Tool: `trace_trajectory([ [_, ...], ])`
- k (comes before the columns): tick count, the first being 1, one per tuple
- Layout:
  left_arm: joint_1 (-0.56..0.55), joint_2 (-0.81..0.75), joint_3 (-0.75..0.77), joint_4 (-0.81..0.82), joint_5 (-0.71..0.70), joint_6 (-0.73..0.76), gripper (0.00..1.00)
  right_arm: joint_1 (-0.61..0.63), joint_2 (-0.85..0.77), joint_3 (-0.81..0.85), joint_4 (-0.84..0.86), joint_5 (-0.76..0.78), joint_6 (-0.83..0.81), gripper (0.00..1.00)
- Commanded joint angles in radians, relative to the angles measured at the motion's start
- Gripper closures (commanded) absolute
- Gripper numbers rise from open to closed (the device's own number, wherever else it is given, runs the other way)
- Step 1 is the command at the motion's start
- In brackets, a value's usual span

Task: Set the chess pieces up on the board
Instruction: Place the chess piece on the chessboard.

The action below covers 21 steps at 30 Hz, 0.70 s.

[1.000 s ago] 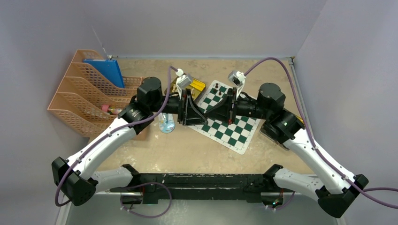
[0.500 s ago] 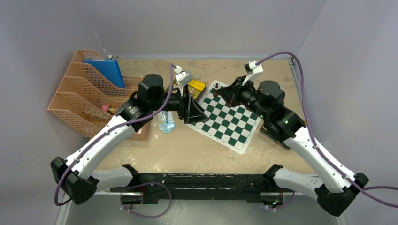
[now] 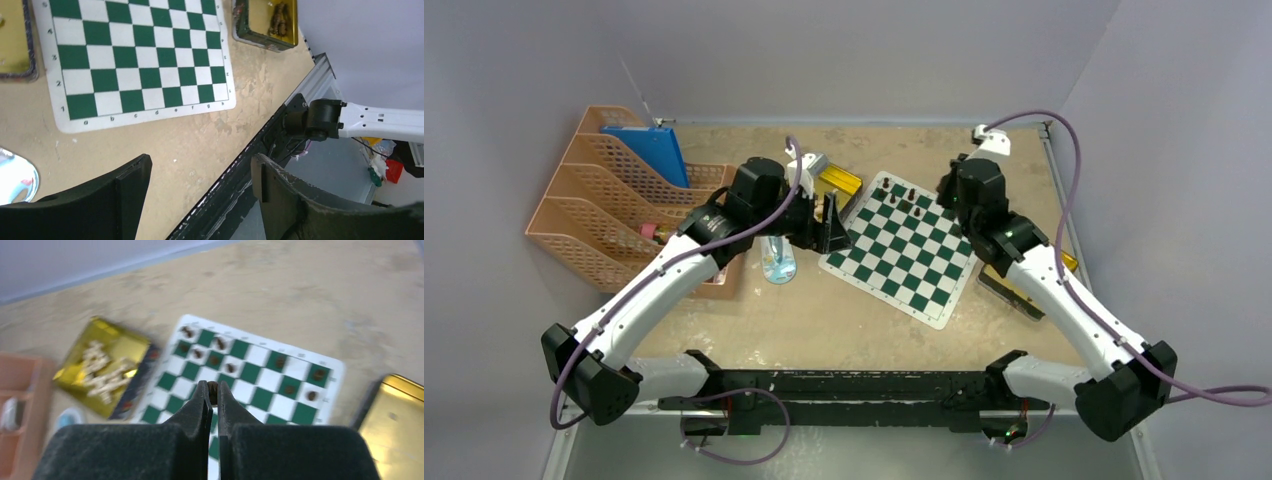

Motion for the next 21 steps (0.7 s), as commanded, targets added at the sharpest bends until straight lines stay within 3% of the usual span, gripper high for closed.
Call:
trace_trajectory([
  [1,0.041,0.003,0.033,-0.064,0.003,-0.032,0.27,-0.130,-0.004,-0.076,0.065,0.059,0.006,1.00],
  [10,0.111,0.001,0.027,-0.130,0.106,-0.067,0.25,-0.273,0.123,-0.199,0.185,0.067,0.040,1.00],
  [21,0.114,-0.065,-0.105,-0.067,0.171,-0.147,0.25,-0.309,0.264,-0.284,0.452,0.051,-0.095,1.00],
])
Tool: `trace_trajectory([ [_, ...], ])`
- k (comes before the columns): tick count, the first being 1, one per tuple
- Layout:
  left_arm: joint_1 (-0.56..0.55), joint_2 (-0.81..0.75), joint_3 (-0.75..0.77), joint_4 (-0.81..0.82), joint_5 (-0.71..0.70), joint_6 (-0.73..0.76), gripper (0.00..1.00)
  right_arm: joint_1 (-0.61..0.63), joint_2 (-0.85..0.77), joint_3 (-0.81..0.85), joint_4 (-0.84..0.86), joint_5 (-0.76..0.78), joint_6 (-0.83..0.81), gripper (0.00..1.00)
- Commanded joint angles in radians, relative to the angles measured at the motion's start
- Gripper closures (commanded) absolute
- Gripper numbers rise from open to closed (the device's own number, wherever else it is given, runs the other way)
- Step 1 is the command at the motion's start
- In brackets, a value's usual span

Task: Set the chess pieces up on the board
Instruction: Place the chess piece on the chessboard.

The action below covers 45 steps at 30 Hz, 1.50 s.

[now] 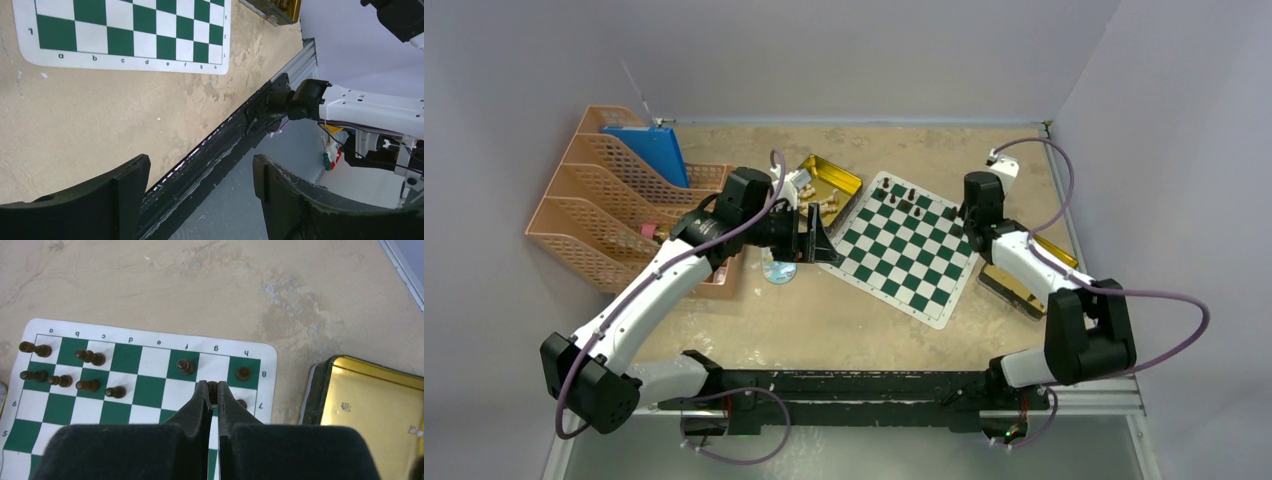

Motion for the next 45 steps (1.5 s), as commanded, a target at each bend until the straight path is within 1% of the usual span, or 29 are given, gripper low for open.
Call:
trace_trajectory([
  [1,0.005,-0.034,-0.025,0.050,0.032,-0.035,0.25,-0.007,0.037,-0.014,0.171,0.019,-0.078,1.00],
  [3,0.004,-0.028,-0.028,0.047,0.026,-0.033,0.25,-0.013,0.071,-0.018,0.192,0.032,-0.100,1.00],
  [7,0.005,-0.008,-0.025,0.048,0.049,-0.040,0.26,-0.023,0.122,-0.026,0.257,-0.012,-0.163,1.00],
  [10,0.005,0.002,-0.023,0.054,0.064,-0.042,0.26,-0.026,0.163,-0.018,0.268,-0.019,-0.179,1.00],
  [16,0.005,0.007,-0.027,0.083,0.070,-0.055,0.26,-0.035,0.229,-0.016,0.331,-0.083,-0.255,1.00],
  [25,0.007,0.007,-0.033,0.076,0.074,-0.052,0.26,-0.050,0.244,-0.029,0.350,-0.084,-0.254,1.00],
  [31,0.006,0.017,-0.026,0.063,0.072,-0.036,0.26,-0.058,0.262,-0.045,0.357,-0.144,-0.276,1.00],
  [34,0.007,0.025,-0.022,0.065,0.089,-0.032,0.26,-0.060,0.273,-0.045,0.363,-0.169,-0.288,0.97],
  [45,0.006,0.031,-0.006,0.040,0.067,-0.011,0.26,-0.071,0.299,-0.035,0.375,-0.165,-0.297,0.96],
])
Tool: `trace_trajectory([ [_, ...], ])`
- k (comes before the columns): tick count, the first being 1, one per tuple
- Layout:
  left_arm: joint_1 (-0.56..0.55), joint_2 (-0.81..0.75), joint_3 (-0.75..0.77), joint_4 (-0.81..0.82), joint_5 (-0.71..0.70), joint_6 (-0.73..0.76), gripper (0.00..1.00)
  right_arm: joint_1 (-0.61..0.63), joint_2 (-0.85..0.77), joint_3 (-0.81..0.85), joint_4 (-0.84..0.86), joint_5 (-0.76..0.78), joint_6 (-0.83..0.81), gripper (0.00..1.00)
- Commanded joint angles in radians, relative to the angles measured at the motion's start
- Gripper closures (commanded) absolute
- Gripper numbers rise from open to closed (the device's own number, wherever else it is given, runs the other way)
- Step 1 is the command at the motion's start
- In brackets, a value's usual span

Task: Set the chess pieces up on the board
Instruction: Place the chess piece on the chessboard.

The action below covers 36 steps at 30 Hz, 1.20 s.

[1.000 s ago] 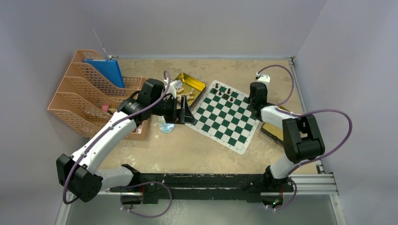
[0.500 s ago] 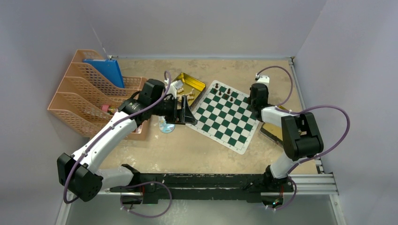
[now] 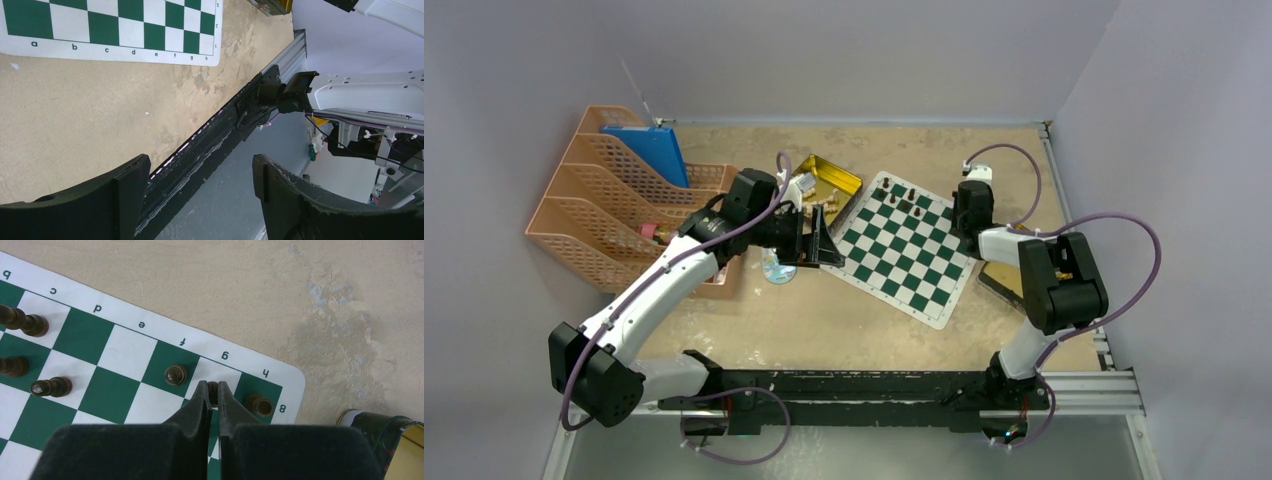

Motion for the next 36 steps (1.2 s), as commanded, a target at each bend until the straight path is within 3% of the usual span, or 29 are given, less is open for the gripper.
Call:
trace_trajectory([
  [1,0.006,0.002,0.035,-0.002,-0.001,0.034,0.26,-0.012,-0.005,0.013,0.048,-0.002,-0.011,0.96],
  [25,0.014,0.026,0.036,-0.014,0.002,0.045,0.26,-0.020,0.016,-0.003,0.084,-0.021,-0.007,0.93],
  [36,0.019,0.038,0.045,-0.014,0.010,0.050,0.26,-0.021,-0.024,0.026,0.034,-0.032,0.037,0.63],
])
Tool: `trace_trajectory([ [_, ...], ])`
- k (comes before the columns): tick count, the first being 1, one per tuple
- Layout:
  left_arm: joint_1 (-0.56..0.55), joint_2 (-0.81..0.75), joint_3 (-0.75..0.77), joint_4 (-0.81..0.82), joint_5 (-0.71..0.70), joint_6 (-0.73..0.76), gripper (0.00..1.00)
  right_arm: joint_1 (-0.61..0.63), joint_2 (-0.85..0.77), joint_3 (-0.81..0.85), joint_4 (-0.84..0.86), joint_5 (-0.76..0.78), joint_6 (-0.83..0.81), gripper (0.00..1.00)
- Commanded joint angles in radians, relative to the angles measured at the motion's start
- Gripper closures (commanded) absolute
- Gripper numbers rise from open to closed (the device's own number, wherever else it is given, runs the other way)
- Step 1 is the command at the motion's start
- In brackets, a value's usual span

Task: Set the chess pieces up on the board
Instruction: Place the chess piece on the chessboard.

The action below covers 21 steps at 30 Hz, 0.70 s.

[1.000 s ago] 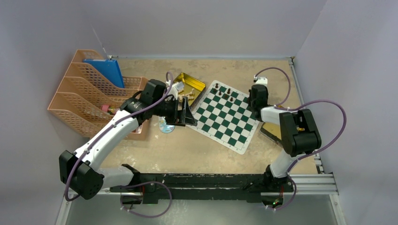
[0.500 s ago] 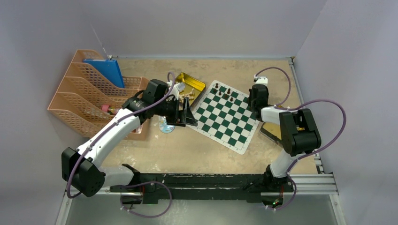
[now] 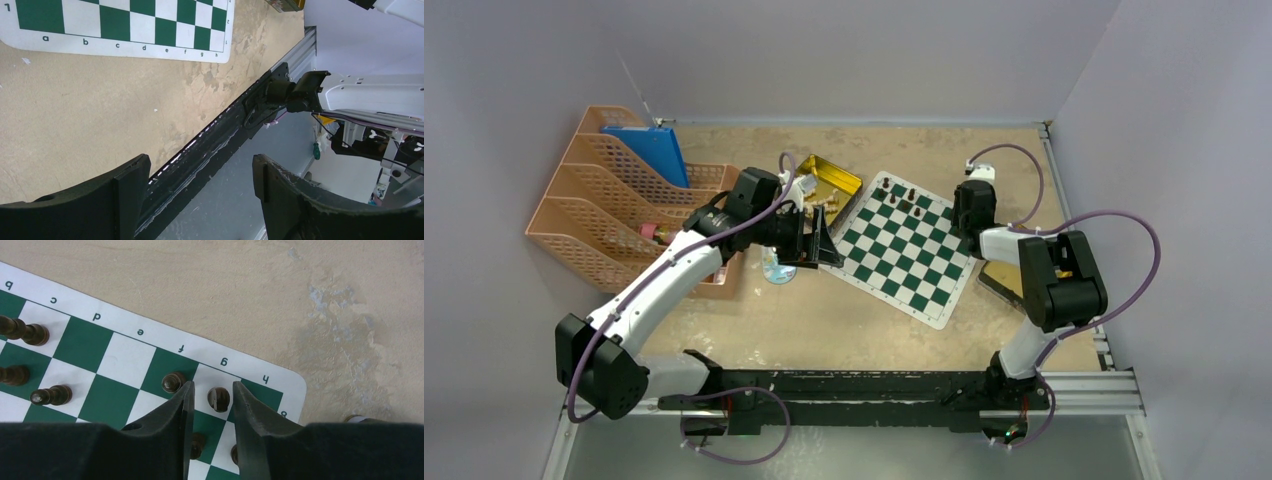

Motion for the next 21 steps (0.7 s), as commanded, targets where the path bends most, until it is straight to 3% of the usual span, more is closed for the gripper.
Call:
trace_trajectory([
  [1,0.006,-0.003,0.030,0.022,0.018,0.014,0.26,-0.002,-0.050,0.032,-0.010,-0.012,0.034,0.63],
  [13,0.006,-0.013,0.031,0.026,0.030,0.022,0.26,-0.003,-0.179,0.125,-0.221,0.050,0.165,0.59],
  [21,0.006,-0.056,0.003,-0.013,-0.029,0.059,0.26,-0.012,-0.301,0.230,-0.621,0.196,0.430,0.60],
])
